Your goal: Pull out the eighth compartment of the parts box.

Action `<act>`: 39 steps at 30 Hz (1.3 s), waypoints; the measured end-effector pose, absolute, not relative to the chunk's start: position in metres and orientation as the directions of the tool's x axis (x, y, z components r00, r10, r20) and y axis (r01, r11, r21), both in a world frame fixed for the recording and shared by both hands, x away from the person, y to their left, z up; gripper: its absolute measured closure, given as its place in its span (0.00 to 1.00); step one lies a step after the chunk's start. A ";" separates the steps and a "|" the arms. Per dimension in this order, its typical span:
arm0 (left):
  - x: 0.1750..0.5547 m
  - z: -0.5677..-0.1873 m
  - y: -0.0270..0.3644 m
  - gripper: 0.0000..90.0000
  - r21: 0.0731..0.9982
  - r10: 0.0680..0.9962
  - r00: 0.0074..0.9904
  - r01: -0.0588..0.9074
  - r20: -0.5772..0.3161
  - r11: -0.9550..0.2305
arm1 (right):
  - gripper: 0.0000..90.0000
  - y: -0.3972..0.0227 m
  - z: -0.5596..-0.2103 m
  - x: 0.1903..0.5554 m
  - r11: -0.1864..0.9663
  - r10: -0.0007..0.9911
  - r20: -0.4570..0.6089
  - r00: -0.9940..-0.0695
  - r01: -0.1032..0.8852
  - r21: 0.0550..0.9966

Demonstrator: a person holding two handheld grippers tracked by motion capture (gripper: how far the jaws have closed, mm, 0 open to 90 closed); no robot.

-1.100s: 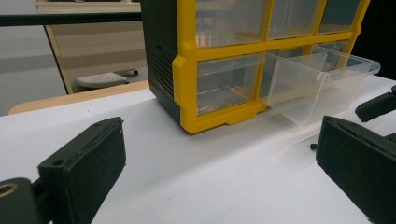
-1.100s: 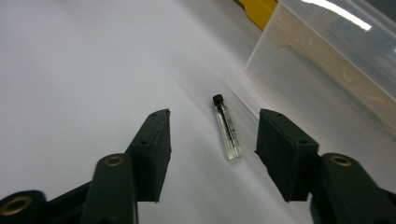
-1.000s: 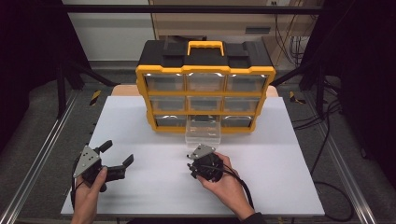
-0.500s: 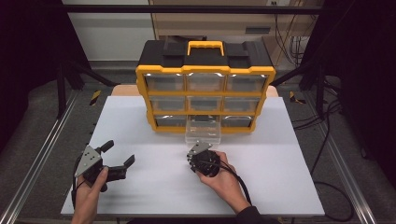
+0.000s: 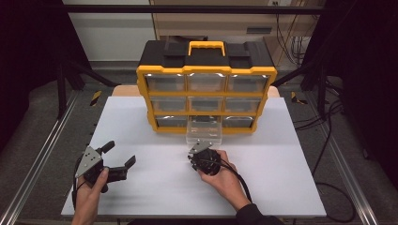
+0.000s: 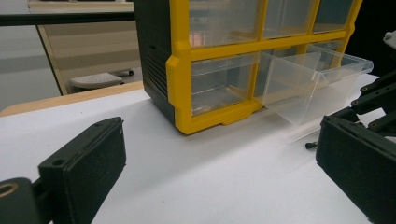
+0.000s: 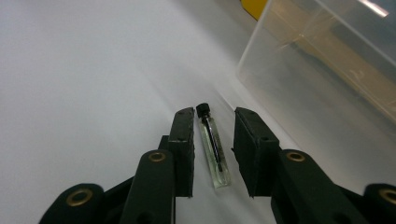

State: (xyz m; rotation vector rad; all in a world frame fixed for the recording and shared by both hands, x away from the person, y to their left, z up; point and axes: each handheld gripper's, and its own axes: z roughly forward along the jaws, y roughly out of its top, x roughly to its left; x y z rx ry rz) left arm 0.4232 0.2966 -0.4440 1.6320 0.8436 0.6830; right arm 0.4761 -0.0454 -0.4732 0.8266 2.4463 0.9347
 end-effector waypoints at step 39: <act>0.424 -0.444 0.299 0.02 0.978 0.821 0.572 0.171 -0.002 -0.117 | 0.90 -0.047 -0.472 0.471 0.639 0.598 -0.141 -0.789 0.364 0.678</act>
